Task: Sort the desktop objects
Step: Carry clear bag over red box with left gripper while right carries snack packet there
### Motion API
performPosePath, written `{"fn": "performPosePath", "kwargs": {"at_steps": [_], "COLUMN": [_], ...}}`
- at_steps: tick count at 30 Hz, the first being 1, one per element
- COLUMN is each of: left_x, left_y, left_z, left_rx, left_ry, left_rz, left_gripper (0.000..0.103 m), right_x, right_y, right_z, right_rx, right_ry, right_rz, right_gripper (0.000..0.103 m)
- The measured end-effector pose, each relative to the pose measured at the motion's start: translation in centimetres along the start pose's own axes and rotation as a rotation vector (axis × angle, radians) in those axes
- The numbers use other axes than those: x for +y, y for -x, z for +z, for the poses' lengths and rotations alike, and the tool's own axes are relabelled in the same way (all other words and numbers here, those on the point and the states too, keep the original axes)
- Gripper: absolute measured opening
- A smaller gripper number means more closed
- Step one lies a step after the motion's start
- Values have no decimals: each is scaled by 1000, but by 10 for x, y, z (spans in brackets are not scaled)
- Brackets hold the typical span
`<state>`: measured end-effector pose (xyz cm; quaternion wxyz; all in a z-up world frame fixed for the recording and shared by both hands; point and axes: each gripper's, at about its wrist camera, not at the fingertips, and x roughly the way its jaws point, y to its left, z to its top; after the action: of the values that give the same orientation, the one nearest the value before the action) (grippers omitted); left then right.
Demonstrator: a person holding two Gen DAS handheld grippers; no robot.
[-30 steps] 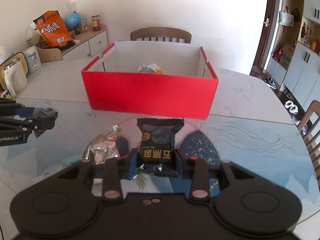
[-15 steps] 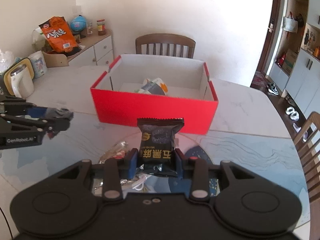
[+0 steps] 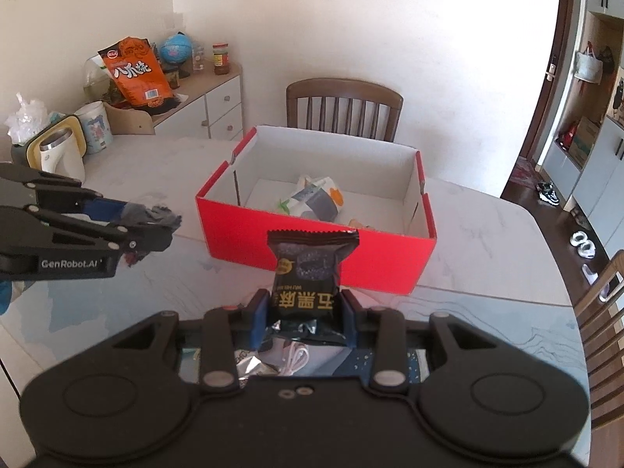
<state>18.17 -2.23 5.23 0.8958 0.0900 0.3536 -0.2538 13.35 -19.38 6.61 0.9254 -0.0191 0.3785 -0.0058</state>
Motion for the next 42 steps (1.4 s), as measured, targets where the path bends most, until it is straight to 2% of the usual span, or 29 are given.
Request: {"fn": "performPosePath", "kwargs": {"at_steps": [14,19,30,34,42], "left_x": [2,0,3,9,16], "left_y": [-14,-28,-58,-68,-87], "left_z": [41,56,85,97,117], "left_rx": [4,8,47,65,101], "left_ry": [19,37,107,142,128], "left_rz": [-7,16,76,75,83], "left_gripper": [34,34,34,34,34], "right_x": [-21,-30,-49,-56,-67], "right_y": [-9,-22,-49,-58,-76], "right_z": [34,44,65,76,91], "right_rx": [-4,9,41,48,65], "right_ry": [7,-14,-64,-75,-83], "right_rz": [21,26,13,14,23], "right_gripper": [37,37,37,37,37]}}
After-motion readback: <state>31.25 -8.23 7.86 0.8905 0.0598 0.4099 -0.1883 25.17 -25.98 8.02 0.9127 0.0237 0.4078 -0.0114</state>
